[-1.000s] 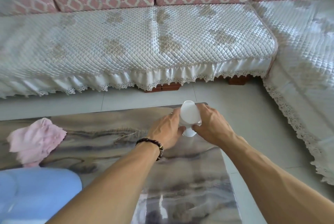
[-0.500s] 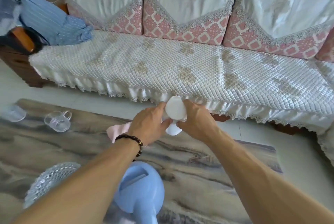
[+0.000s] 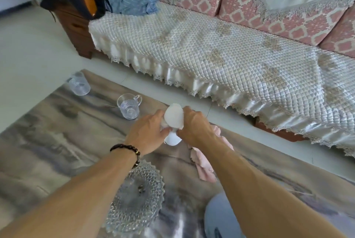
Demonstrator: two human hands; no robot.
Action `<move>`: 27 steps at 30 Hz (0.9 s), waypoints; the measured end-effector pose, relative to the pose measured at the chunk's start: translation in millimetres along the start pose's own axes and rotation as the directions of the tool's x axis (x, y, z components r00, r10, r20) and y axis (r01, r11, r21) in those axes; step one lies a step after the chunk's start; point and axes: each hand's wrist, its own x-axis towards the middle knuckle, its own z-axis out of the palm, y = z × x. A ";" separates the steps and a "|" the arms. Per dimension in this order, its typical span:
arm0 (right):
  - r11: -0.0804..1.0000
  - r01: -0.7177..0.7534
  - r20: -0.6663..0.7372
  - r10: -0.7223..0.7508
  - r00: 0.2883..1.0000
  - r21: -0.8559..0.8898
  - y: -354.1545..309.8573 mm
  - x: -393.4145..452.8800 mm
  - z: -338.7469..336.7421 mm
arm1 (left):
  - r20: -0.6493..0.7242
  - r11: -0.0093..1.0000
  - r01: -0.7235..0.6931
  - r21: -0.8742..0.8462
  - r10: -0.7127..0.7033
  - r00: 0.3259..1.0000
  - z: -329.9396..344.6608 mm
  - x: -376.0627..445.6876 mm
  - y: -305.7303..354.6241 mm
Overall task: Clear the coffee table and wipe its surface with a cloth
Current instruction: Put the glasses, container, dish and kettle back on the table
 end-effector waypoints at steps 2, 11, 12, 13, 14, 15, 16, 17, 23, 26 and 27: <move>1.000 -0.024 0.020 0.025 0.999 -0.006 -7.8 17.0 23.1 | -0.003 0.999 0.038 -0.003 -0.038 0.999 11.5 2.9 -24.5; 0.999 -0.038 0.006 0.038 0.999 -0.006 -10.2 55.6 76.6 | -0.005 0.994 0.085 -0.065 -0.085 0.996 49.0 11.8 -72.0; 0.999 -0.038 0.002 0.038 0.999 0.000 -9.1 57.7 78.3 | -0.009 0.994 0.092 -0.063 -0.093 0.996 51.1 13.2 -73.3; 0.999 -0.035 -0.002 0.035 0.999 0.008 -7.9 58.5 78.2 | -0.012 0.993 0.099 -0.061 -0.100 0.995 52.0 14.3 -72.7; 0.999 -0.035 -0.002 0.035 0.999 0.013 -7.6 59.6 78.1 | -0.010 0.993 0.103 -0.061 -0.104 0.995 52.2 15.7 -73.3; 0.999 -0.039 -0.002 0.039 0.999 0.022 -7.3 60.4 78.3 | -0.005 0.994 0.098 -0.055 -0.098 0.995 52.5 16.9 -74.8; 0.999 -0.043 -0.002 0.043 0.999 0.028 -7.2 59.8 77.9 | 0.000 0.995 0.087 -0.044 -0.087 0.996 52.1 16.8 -75.9; 0.998 -0.046 0.000 0.046 0.999 0.034 -6.5 59.2 78.4 | 0.003 0.997 0.076 -0.034 -0.076 0.997 51.8 16.0 -77.3; 0.996 -0.024 0.025 0.022 0.999 0.091 -3.1 43.1 75.9 | 0.040 0.997 0.079 -0.012 -0.078 0.996 39.6 2.5 -72.4; 0.994 -0.041 0.013 0.040 0.999 0.103 2.7 15.7 60.0 | 0.033 0.993 0.098 0.069 -0.100 0.994 26.6 -19.3 -55.9; 0.992 -0.059 0.007 0.059 0.998 0.111 5.5 4.0 52.8 | 0.044 0.993 0.081 0.088 -0.085 0.995 23.3 -29.1 -48.1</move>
